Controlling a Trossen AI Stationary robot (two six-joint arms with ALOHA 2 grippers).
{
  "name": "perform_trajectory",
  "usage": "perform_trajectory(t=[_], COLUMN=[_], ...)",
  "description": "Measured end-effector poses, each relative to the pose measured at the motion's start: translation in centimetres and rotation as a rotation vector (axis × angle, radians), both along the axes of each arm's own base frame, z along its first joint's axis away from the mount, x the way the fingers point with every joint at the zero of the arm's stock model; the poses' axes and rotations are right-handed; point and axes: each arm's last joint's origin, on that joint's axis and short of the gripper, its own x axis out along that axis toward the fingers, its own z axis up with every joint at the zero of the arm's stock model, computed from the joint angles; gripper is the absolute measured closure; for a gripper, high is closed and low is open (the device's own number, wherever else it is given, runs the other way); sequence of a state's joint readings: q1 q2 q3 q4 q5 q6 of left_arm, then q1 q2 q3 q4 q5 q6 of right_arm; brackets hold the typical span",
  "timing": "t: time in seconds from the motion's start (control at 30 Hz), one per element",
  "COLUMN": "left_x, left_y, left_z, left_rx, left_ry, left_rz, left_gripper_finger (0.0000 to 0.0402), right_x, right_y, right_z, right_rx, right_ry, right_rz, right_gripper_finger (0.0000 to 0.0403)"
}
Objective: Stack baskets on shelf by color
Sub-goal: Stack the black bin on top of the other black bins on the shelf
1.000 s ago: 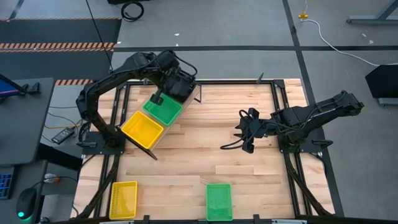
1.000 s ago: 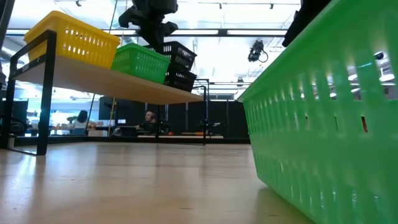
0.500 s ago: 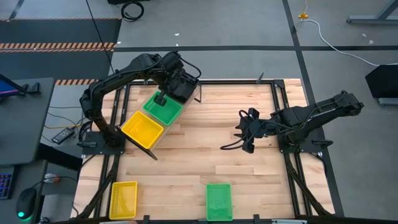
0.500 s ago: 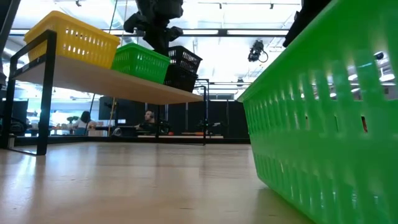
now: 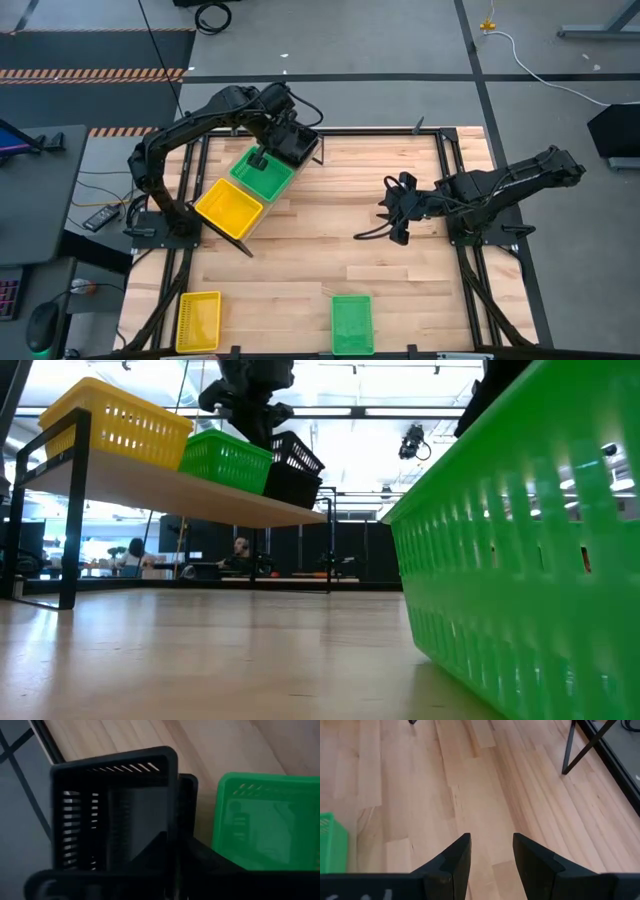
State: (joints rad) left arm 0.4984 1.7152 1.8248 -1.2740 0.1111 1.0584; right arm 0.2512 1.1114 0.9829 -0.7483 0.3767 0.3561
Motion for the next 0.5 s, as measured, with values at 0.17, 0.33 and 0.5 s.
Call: perform_trajectory(t=[0.17, 0.33, 0.5], left_x=[0.2, 0.28, 0.21], left_y=[0.13, 0.29, 0.39], left_z=[0.12, 0.18, 0.2], left_rx=[0.017, 0.045, 0.096], left_ry=[-0.022, -0.023, 0.005], left_rz=[0.007, 0.043, 0.11], left_gripper_finger=[0.032, 0.0279, 0.0246], right_x=[0.0, 0.0, 0.0], right_y=[0.0, 0.0, 0.01], right_z=[0.0, 0.0, 0.0], right_rx=[-0.011, -0.012, -0.01], right_ry=[0.003, 0.004, 0.005], right_rz=[0.012, 0.013, 0.016], right_gripper_finger=[0.0249, 0.025, 0.0249])
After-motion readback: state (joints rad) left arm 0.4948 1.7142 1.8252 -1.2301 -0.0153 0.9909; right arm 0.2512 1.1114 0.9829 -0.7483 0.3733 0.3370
